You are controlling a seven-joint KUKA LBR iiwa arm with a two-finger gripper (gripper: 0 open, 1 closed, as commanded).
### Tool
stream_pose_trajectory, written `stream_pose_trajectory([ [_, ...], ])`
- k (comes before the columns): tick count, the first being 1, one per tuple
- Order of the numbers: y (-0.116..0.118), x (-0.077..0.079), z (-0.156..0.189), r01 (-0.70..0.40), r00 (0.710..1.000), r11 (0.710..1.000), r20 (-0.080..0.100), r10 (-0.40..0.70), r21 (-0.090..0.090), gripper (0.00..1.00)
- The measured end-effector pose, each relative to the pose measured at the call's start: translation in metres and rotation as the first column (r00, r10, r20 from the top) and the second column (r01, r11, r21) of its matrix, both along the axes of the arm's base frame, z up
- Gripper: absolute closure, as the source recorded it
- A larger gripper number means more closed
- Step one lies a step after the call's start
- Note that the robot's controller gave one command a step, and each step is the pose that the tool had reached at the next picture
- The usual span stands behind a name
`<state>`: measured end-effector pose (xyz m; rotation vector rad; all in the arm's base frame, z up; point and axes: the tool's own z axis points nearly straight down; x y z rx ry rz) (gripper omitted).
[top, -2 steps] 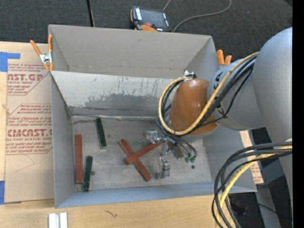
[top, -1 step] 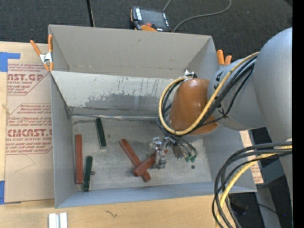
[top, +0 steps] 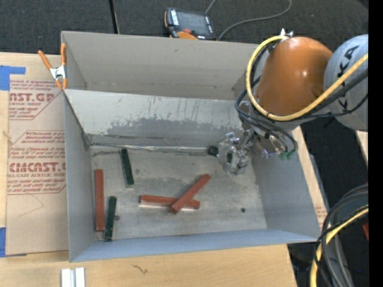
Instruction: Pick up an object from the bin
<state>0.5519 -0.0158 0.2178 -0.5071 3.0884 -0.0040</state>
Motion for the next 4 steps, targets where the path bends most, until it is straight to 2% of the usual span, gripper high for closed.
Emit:
stream_pose_trajectory([
  [1,0.001,-0.002,-0.005,-0.001,1.000,1.000,-0.009,0.001,0.001,0.00],
  [2,0.053,0.003,-0.152,0.041,0.999,0.999,-0.018,-0.041,0.002,0.00],
  [3,0.052,0.006,-0.145,0.043,0.999,0.999,-0.014,-0.043,0.001,1.00],
  [4,0.058,0.036,-0.144,-0.442,0.897,0.897,-0.012,0.442,0.003,1.00],
])
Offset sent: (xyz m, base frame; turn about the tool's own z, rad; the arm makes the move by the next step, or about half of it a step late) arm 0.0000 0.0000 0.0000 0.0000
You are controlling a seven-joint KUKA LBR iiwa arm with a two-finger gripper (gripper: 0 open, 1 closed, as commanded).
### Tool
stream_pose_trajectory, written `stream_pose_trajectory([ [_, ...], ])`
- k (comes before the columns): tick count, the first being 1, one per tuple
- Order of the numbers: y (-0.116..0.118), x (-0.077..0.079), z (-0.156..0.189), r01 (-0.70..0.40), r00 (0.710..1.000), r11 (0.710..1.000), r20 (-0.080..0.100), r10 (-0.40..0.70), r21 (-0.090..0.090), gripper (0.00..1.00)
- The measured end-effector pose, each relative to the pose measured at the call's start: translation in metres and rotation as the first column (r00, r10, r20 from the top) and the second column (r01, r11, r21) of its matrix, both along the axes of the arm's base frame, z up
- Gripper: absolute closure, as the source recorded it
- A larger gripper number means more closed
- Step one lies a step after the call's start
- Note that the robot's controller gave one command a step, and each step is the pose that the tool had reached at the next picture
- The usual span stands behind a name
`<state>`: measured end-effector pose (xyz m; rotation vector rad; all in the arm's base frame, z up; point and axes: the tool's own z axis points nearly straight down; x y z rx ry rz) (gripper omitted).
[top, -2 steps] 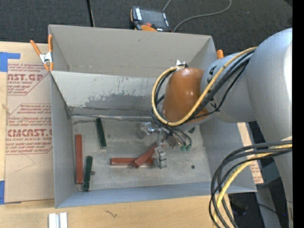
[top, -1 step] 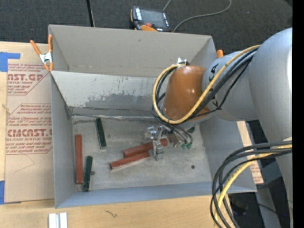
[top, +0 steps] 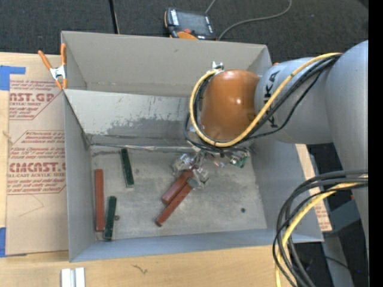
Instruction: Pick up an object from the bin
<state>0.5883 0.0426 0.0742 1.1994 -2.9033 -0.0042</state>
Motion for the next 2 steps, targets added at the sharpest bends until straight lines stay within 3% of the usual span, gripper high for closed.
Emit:
stream_pose_trajectory([
  [1,-0.015,-0.016,0.149,-0.062,0.998,0.998,0.012,0.062,-0.002,1.00],
  [2,-0.030,-0.023,0.152,-0.165,0.986,0.986,0.004,0.165,-0.001,1.00],
])
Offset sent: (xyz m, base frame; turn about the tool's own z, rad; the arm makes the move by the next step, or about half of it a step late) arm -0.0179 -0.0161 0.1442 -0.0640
